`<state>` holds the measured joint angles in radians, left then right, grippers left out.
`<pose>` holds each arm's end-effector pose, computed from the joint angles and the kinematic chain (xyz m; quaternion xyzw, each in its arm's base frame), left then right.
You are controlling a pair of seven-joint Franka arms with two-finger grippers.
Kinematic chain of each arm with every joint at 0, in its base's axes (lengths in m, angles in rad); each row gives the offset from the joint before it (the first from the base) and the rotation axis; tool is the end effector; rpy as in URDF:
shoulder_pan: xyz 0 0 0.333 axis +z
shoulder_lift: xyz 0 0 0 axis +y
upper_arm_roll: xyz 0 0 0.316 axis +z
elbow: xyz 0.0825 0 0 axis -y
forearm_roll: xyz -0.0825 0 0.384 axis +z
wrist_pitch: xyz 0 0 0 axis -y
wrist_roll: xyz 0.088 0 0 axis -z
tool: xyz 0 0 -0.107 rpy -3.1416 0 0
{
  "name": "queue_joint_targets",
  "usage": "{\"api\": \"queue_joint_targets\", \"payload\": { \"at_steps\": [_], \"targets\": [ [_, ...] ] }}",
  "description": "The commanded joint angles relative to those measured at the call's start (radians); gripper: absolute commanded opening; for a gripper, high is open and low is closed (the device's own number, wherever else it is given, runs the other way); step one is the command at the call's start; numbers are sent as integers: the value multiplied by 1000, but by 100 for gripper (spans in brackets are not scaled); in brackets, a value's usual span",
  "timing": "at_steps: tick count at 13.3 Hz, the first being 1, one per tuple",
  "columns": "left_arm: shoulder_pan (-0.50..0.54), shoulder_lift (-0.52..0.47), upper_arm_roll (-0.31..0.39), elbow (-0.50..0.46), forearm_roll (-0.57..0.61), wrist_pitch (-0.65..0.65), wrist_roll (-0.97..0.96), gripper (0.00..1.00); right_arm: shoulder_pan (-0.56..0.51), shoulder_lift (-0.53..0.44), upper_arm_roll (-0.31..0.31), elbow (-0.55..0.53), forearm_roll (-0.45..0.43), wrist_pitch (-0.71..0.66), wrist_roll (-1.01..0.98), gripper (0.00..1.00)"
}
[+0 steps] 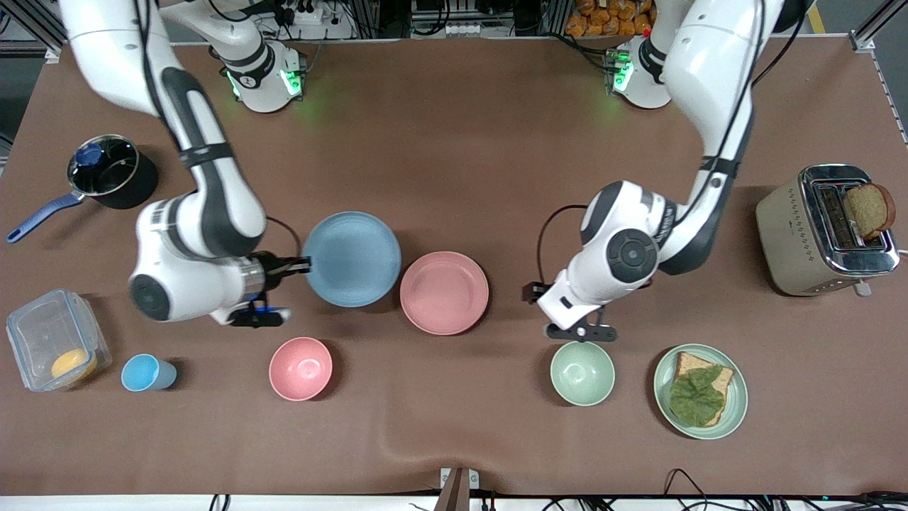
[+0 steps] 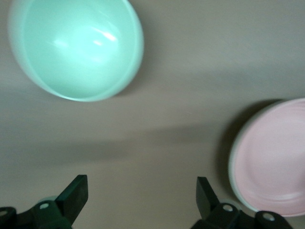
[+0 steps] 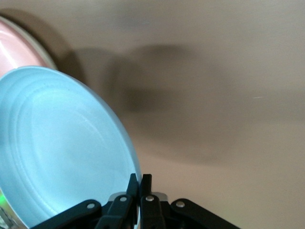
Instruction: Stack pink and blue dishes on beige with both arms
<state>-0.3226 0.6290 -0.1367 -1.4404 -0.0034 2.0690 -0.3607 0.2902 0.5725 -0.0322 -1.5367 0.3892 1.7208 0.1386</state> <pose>0.6507 -0.3020 0.3250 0.9985 -0.0354 -0.0143 0.0392 0.6254 0.2043 0.3010 -0.9665 0.0067 0.2195 0.1325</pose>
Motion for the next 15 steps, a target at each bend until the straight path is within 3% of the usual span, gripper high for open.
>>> {"api": "queue_joint_targets", "payload": {
  "at_steps": [1, 6, 11, 12, 14, 15],
  "targets": [
    [45, -86, 0, -18, 54, -85, 54, 100, 91, 59, -14, 70, 23, 48, 116, 0],
    [169, -250, 0, -17, 56, -263, 184, 100, 207, 144, -12, 105, 45, 259, 210, 0],
    [235, -409, -4, 0, 49, -444, 201, 100, 233, 179, -12, 135, 51, 293, 216, 0],
    [273, -439, -10, 0, 39, -466, 241, 100, 233, 181, -12, 139, 72, 293, 216, 10],
    [303, -507, -5, -55, 30, -469, 295, 100, 234, 178, -14, 151, 121, 292, 216, 100],
    [300, -543, 21, -105, 16, -463, 296, 100, 234, 178, -14, 167, 125, 292, 217, 100]
  ]
}}
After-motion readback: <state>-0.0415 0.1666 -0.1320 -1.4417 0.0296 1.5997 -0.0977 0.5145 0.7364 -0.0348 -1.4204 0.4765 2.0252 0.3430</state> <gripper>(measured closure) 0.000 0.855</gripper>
